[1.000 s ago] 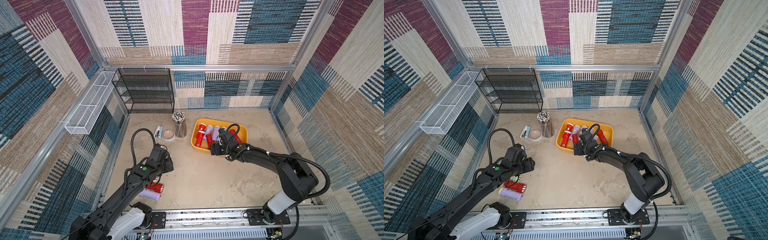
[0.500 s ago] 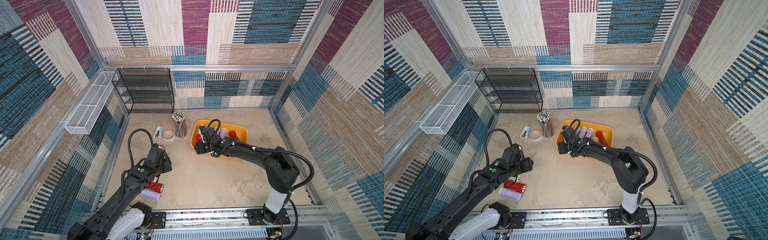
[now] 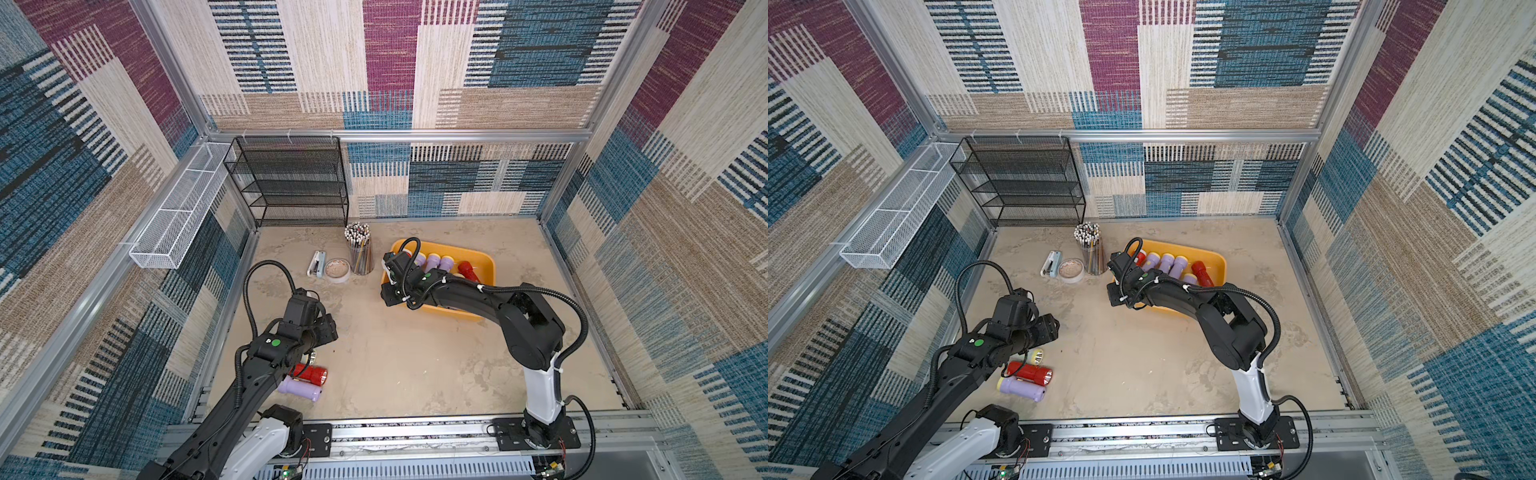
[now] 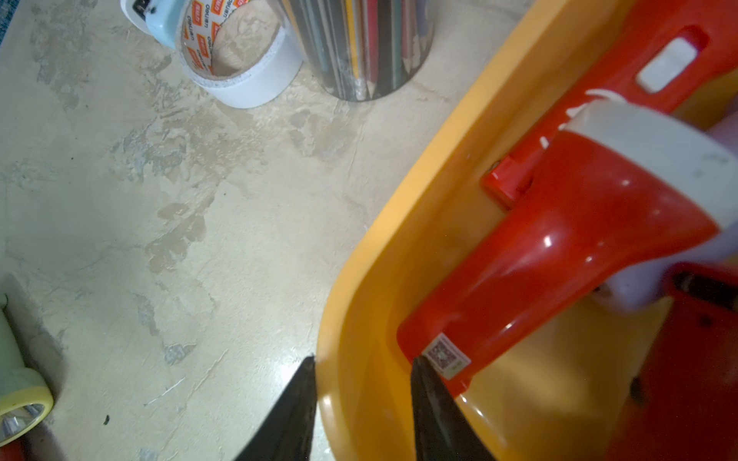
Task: Put the flashlights into the storage boxes
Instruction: Move the storage box to the center of the board.
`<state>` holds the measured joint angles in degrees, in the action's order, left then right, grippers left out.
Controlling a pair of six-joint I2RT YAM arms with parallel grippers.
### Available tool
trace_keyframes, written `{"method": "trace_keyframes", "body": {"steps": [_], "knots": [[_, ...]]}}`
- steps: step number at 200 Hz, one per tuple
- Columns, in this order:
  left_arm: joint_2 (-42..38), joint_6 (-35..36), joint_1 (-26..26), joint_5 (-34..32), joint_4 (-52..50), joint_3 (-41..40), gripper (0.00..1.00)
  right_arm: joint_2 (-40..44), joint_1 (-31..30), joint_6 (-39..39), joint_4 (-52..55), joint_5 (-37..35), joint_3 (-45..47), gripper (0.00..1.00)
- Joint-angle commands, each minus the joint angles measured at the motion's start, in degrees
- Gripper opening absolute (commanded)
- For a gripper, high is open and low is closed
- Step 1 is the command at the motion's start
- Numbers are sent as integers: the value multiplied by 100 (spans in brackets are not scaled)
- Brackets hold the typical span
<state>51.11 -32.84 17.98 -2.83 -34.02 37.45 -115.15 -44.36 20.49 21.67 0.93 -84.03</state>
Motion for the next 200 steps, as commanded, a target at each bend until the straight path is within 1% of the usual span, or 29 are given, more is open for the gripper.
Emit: {"method": "trace_keyframes", "body": {"steps": [1, 28, 102, 149, 164, 170, 176, 186, 192, 193, 195, 196, 198, 200], "knots": [[-5, 116, -48, 114, 64, -21, 70, -76, -105, 76, -29, 464, -11, 34], [-22, 112, -109, 120, 80, -8, 70, -114, -240, 198, -58, 547, 68, 31], [-195, 96, -173, 63, -25, 16, 70, 130, -950, 497, -93, 552, 461, 28], [-325, 53, -203, 2, -155, 48, 70, 601, -1309, 670, -207, 557, 1032, 28], [-330, 25, -207, -28, -190, 35, 70, 790, -1369, 693, -218, 514, 1203, 30], [-320, 5, -207, -46, -223, 51, 70, 882, -1389, 687, -213, 468, 1243, 33], [-292, -20, -216, -70, -257, 46, 70, 990, -1405, 669, -208, 406, 1294, 39], [-237, -70, -216, -148, -332, 51, 70, 1200, -1422, 666, -155, 217, 1355, 55], [-200, -102, -216, -227, -397, 51, 70, 1334, -1426, 651, -137, 101, 1389, 70], [-190, -110, -216, -240, -409, 51, 70, 1366, -1422, 650, -132, 92, 1398, 75], [-185, -124, -222, -267, -431, 38, 70, 1424, -1425, 641, -127, 39, 1416, 92], [-178, -130, -219, -278, -444, 36, 70, 1451, -1426, 636, -128, 21, 1424, 96], [-160, -153, -217, -303, -466, 39, 71, 1504, -1422, 626, -117, -14, 1435, 99], [-149, -181, -218, -323, -485, 35, 71, 1564, -1425, 617, -108, -58, 1449, 100]]}}
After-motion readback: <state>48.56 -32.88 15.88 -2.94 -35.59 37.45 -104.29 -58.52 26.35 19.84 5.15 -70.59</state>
